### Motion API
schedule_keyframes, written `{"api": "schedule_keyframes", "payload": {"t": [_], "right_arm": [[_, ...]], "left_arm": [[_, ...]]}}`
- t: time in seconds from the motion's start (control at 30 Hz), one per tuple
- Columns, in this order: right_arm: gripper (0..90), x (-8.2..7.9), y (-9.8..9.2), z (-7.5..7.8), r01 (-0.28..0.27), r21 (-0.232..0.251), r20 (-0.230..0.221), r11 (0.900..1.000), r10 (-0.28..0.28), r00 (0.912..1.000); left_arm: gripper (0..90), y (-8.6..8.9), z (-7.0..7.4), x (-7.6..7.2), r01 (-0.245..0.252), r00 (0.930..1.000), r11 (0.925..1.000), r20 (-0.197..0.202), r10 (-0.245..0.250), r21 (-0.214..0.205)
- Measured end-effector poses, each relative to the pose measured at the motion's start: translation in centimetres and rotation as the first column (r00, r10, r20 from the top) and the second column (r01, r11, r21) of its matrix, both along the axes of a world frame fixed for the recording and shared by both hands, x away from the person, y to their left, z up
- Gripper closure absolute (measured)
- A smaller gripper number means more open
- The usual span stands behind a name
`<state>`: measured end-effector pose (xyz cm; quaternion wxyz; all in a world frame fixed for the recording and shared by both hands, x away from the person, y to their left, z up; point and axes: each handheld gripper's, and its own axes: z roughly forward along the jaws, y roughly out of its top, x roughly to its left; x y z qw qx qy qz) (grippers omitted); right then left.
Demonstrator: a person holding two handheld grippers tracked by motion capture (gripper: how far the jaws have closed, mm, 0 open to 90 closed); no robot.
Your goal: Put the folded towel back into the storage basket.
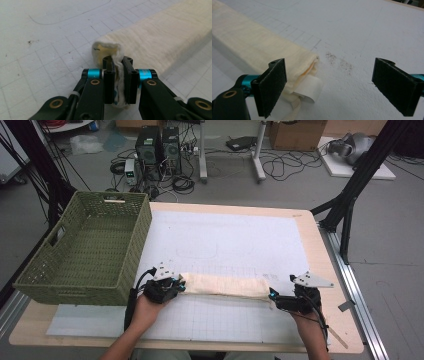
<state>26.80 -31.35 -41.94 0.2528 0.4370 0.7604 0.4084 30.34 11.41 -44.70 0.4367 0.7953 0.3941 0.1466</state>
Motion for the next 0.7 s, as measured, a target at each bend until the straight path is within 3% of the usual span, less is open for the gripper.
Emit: {"api": "schedule_keyframes", "payload": {"t": [0.1, 0.23, 0.4, 0.53, 0.6, 0.7], "right_arm": [[11.8, 0.1, 0.2, -0.1, 0.0, 0.009, -0.018, 1.0, 0.0, 0.9998], [12.3, 0.4, 0.8, -0.7, -0.022, 0.007, -0.084, 0.9997, 0.023, 0.9962], [33.0, 0.3, 2.0, -0.9, -0.062, 0.038, -0.089, 0.9973, 0.066, 0.9938], [45.1, 0.6, 2.9, -1.7, -0.106, 0.006, -0.131, 0.9943, 0.106, 0.9857], [47.9, 0.8, 3.1, -2.2, -0.101, -0.037, -0.177, 0.9942, 0.093, 0.9799], [49.7, 1.0, 3.0, -2.4, -0.062, -0.015, -0.219, 0.998, 0.057, 0.9741]], "left_arm": [[81.4, 0.3, 0.2, 0.0, -0.005, 1.0, 0.9998, 0.003, 0.005, -0.018], [81.5, 0.4, 0.4, -0.1, -0.006, 1.0, 0.9994, 0.006, 0.006, -0.033], [81.5, 0.5, 0.4, -0.1, -0.003, 1.0, 0.9995, 0.0, 0.003, -0.031], [81.5, 0.6, 0.2, -0.2, -0.004, 1.0, 0.9995, -0.006, 0.004, -0.031], [81.5, 0.6, 0.1, -0.2, -0.003, 1.0, 0.9995, -0.007, 0.003, -0.031], [81.5, 0.6, 0.1, -0.2, 0.003, 1.0, 0.9998, -0.006, -0.004, -0.019]]}}
